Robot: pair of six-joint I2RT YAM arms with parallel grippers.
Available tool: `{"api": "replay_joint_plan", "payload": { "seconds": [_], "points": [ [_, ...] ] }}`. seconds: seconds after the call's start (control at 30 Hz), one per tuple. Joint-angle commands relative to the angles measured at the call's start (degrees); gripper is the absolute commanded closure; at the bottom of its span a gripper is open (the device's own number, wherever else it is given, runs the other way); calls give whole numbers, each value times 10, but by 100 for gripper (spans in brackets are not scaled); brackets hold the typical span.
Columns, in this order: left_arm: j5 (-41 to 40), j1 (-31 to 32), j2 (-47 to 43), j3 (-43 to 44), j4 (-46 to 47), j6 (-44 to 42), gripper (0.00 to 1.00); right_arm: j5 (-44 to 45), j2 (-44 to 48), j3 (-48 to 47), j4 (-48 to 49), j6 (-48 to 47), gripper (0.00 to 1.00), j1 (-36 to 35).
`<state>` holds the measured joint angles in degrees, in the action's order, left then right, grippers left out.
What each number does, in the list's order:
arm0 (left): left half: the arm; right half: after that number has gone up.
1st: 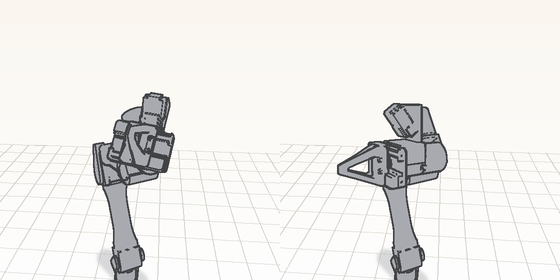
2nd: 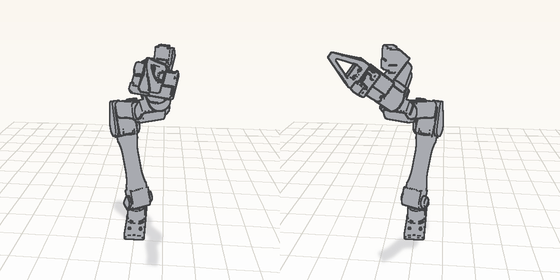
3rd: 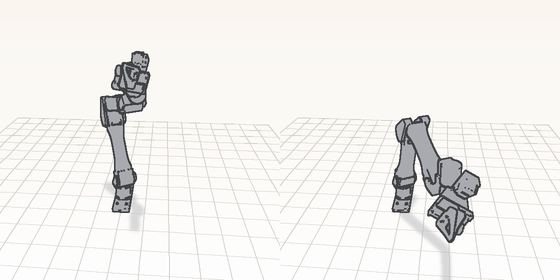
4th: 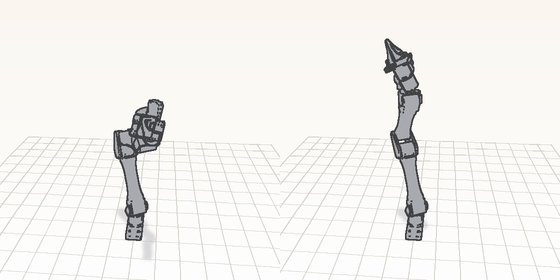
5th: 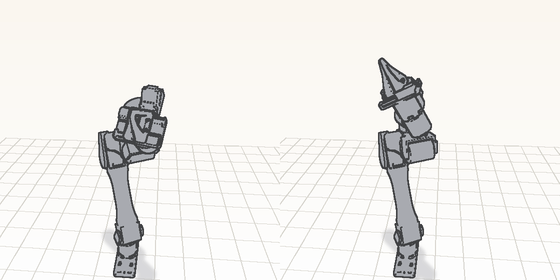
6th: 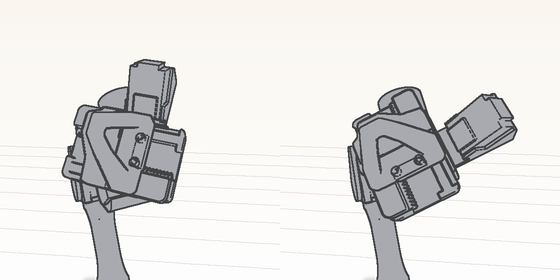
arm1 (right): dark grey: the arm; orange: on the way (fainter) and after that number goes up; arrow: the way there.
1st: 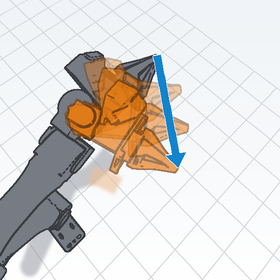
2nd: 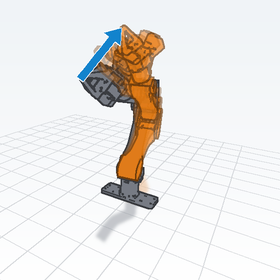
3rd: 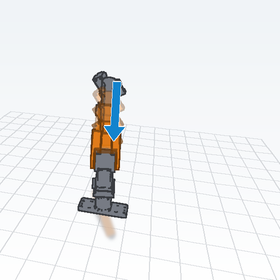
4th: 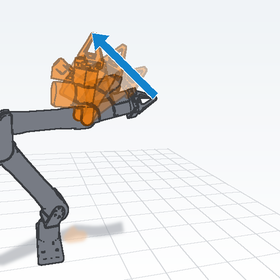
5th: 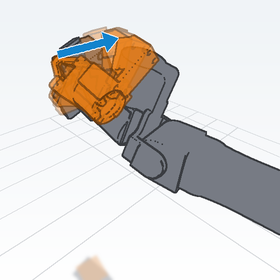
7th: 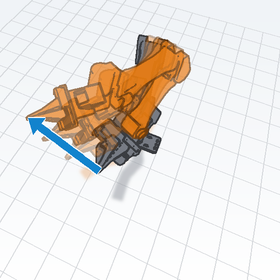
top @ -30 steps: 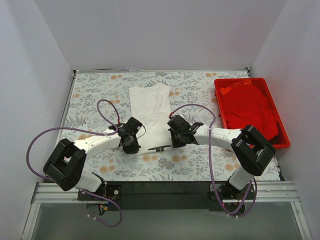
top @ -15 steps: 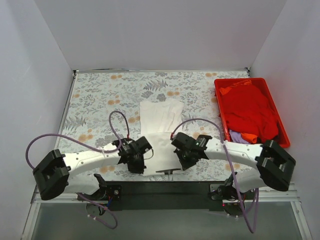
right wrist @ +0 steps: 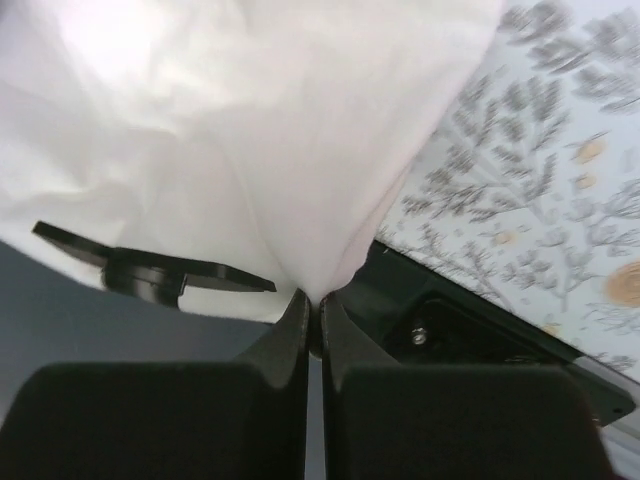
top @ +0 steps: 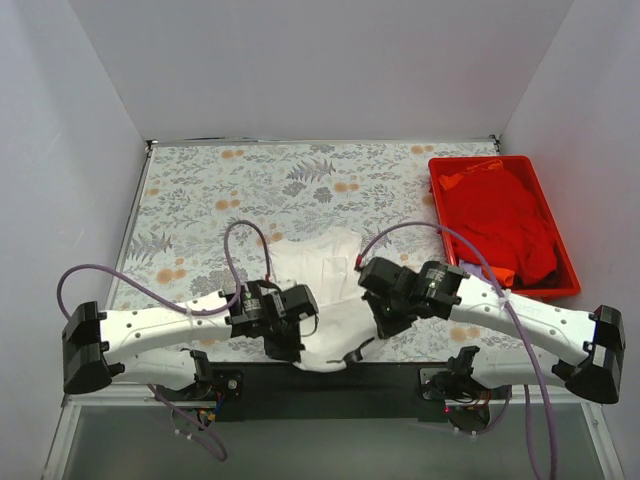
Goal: Fold and stack the t-shirts
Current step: Fold the tshirt
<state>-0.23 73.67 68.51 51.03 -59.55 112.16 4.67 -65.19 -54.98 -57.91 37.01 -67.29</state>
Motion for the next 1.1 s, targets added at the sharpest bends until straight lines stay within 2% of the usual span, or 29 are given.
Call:
{"api": "replay_joint_plan", "payload": {
  "seconds": [0.0,0.13,0.27,0.77,1.07],
  "points": [
    [-36,-105,-35,23,-43,-39,100,66,-15,-74,-74,-78,99,72],
    [-37,-185,-22,50,-27,-123,100,62,-60,-137,-73,-154,99,129],
    [-29,-244,-3,71,-7,-166,100,56,-114,-198,-70,-193,99,151],
    [36,-406,45,130,57,-278,100,-8,-249,-381,-51,-309,99,253],
    [44,-473,88,120,106,-310,100,-65,-351,-469,-27,-359,99,300]
  ]
}}
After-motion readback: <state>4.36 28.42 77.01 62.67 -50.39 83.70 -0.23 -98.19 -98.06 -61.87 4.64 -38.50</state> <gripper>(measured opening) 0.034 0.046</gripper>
